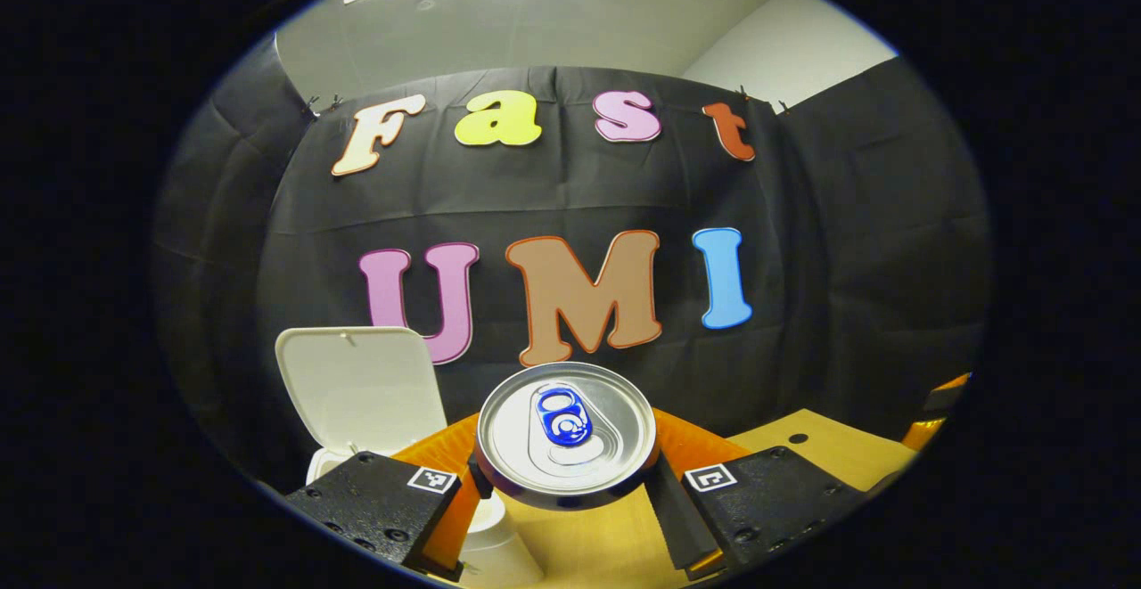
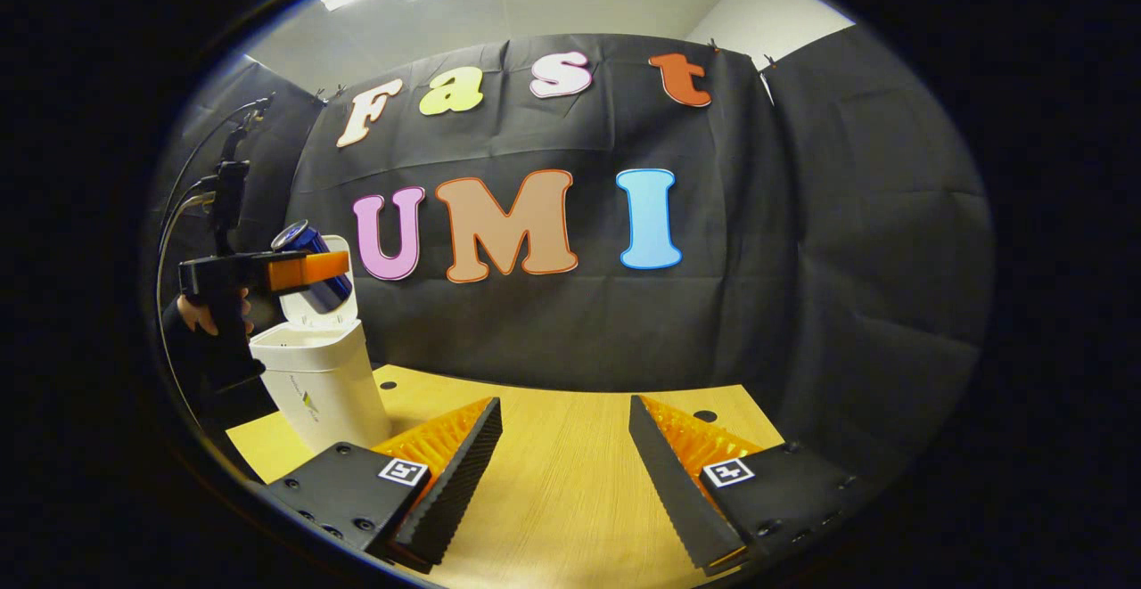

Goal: Press the lid of the desktop garbage bin to open it, pick up the crumpled paper on the desktop and throw it into the bin, then pick up the pop can on the desktop and drop it into the bin, and finally close the garbage bin lid.

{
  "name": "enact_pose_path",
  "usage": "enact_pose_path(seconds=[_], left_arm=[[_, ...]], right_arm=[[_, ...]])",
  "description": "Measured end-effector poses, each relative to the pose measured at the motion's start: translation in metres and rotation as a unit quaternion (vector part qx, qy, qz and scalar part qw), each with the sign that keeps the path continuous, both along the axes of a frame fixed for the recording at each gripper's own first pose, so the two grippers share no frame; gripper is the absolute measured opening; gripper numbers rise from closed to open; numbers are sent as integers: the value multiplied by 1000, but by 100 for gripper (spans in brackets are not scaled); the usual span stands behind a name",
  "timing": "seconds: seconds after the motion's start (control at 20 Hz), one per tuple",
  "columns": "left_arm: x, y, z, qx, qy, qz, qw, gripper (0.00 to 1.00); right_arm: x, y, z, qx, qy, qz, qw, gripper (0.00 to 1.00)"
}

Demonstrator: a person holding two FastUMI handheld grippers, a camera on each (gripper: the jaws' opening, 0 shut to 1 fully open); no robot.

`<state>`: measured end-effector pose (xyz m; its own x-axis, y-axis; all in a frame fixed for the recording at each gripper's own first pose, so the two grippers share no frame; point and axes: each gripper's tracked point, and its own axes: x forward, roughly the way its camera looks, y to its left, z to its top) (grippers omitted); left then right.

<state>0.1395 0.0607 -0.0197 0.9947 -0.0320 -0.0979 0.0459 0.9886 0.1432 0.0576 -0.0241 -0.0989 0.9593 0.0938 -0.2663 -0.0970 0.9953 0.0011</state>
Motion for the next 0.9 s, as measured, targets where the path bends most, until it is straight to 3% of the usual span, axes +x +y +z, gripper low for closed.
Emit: enact_pose_path(seconds=[0.25,0.45,0.8,0.9], left_arm=[[13,62,-8,19,11,65,998,77],[14,117,-47,21,66,128,989,77],[7,159,-87,3,113,179,977,80],[6,159,-79,7,100,182,978,99]], right_arm=[[2,1,-5,-3,10,-8,1000,96],[0,5,-11,-14,18,-9,1000,96],[-3,8,-11,-19,20,-5,1000,96],[-4,8,-10,-19,19,-7,1000,92]])
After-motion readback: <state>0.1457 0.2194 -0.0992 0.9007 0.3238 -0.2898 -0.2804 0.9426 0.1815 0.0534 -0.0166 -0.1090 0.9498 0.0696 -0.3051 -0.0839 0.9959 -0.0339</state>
